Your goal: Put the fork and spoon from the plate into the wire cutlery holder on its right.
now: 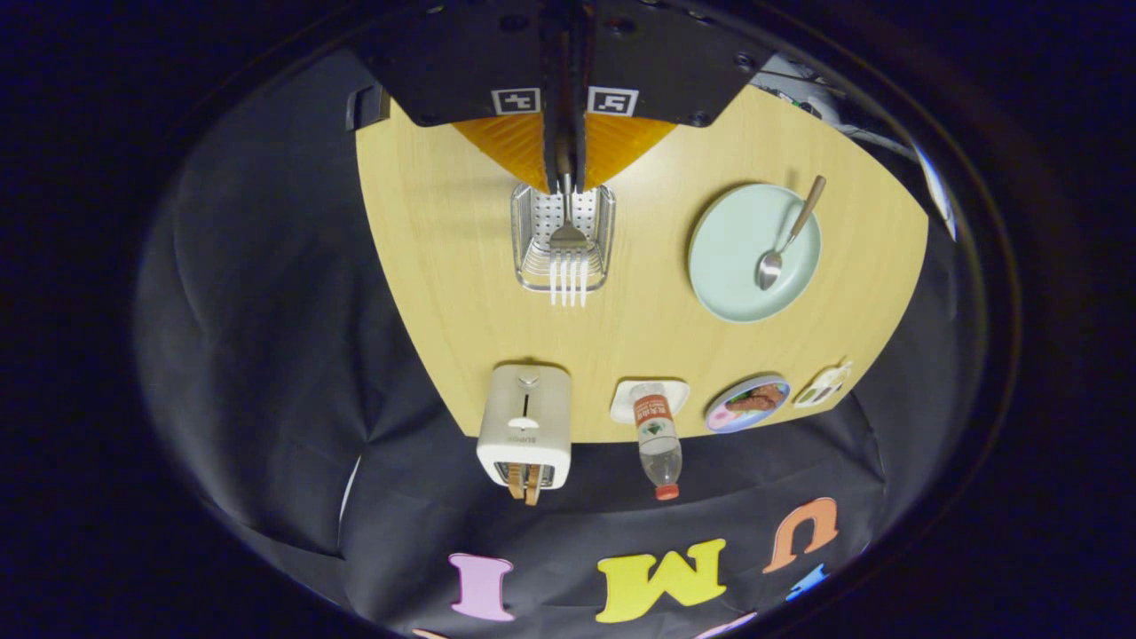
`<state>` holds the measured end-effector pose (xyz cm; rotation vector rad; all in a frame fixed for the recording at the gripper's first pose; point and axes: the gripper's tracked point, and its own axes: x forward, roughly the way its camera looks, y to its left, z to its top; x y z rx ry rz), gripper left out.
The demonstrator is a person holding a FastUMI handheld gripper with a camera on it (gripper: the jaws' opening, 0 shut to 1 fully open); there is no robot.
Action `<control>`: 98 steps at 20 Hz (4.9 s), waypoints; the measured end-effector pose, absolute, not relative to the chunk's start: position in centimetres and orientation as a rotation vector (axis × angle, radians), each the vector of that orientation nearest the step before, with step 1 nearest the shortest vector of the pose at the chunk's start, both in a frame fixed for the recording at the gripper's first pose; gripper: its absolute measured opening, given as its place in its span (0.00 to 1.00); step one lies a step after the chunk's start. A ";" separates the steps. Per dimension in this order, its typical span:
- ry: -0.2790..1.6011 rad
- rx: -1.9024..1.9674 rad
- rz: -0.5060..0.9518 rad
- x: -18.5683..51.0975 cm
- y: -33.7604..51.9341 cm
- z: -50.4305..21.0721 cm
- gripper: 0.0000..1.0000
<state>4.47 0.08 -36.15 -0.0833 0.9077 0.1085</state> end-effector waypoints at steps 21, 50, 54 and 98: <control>0.933 -0.063 0.142 6.0 0.3 -34.8 0.15; 0.924 0.038 0.206 3.2 28.1 -43.7 0.75; 0.938 0.071 0.130 3.9 28.5 -45.5 0.65; 0.796 -0.020 0.124 3.6 2.0 -34.4 0.05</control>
